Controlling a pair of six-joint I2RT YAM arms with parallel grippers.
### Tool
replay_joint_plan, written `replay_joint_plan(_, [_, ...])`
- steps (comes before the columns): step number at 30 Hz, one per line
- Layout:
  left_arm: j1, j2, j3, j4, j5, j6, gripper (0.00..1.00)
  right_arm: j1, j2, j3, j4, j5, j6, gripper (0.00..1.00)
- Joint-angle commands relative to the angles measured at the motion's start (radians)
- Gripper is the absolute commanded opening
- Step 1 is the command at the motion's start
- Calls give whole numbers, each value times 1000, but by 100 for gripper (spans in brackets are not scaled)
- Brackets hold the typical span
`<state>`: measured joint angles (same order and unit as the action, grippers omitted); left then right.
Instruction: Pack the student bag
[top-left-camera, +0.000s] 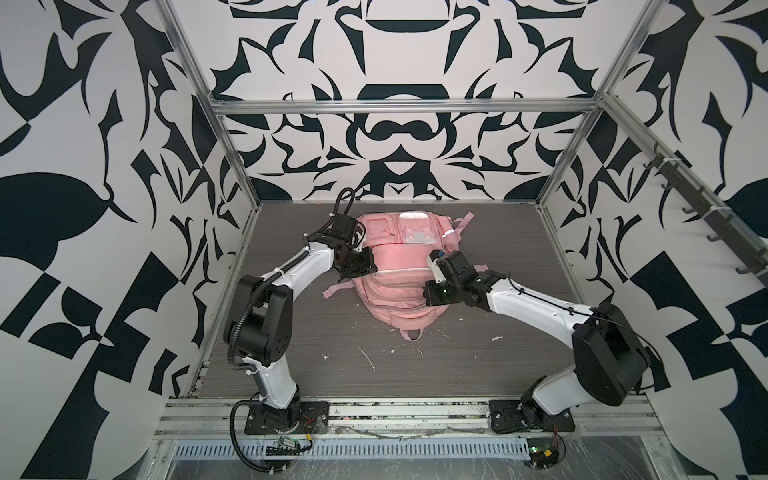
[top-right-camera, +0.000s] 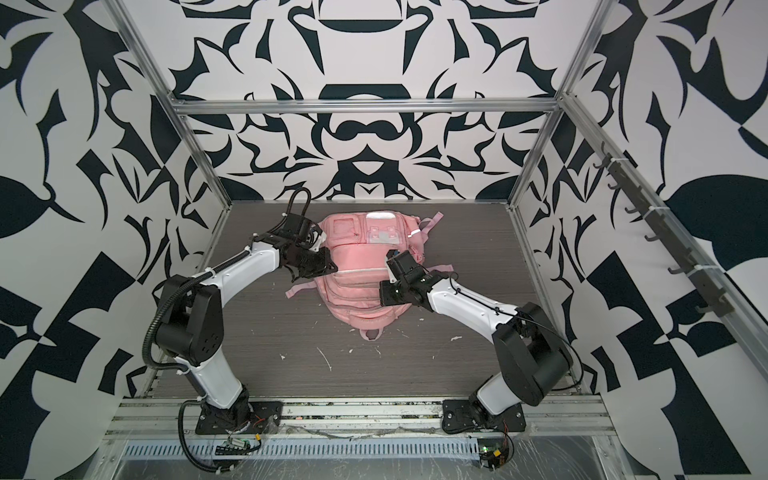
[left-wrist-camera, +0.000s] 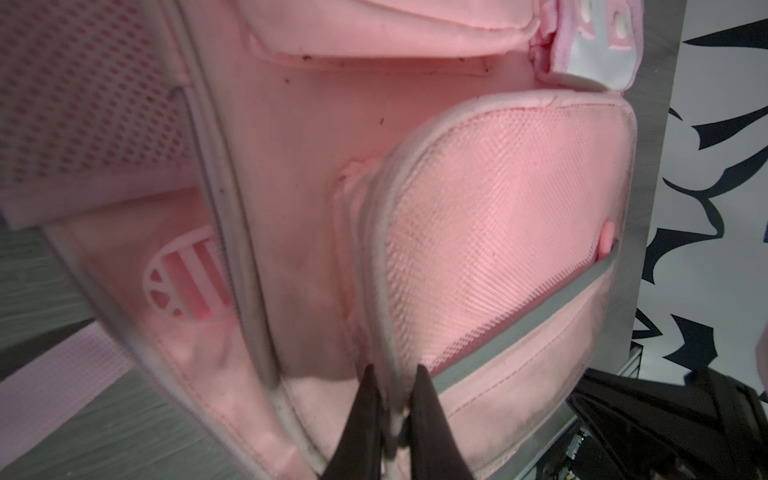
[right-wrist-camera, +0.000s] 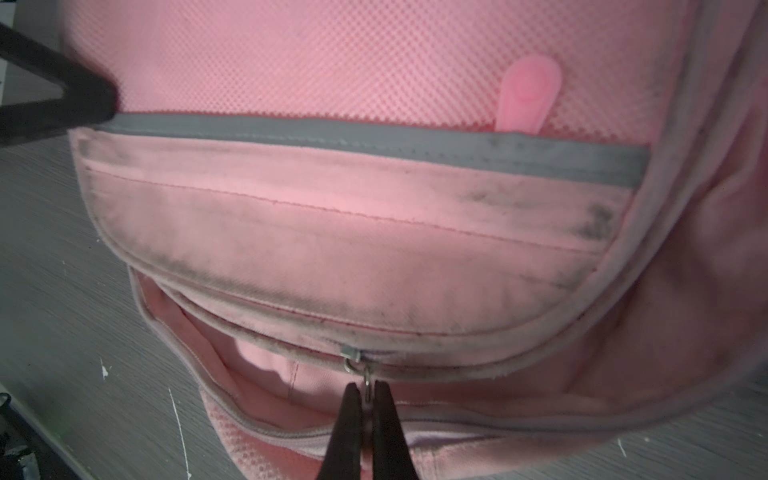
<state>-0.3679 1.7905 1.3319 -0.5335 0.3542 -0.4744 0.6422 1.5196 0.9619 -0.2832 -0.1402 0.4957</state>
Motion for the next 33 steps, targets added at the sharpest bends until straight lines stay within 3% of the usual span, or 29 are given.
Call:
replay_joint_plan(1, [29,48,89,33,-23,-3,10,42,8,4,-17,-5,38,0])
replay_joint_plan(6, [29,102,145,36,9,-28,11,119,72,60,7,1,64,0])
replay_joint_plan(12, [43,73,130,25,-7,-28,33,186,151,148,12,-6,68,0])
replay_joint_plan(17, [47,-29,50,20,-21,-26,44,197,184,189,17,-19,66,0])
replay_joint_plan(26, [46,-214,-176,35,-45,-36,46,201,193,195,31,-33,67,0])
replay_joint_plan(33, [28,-256,-331,112,1,-96,46,208,200,202,32,-36,67,0])
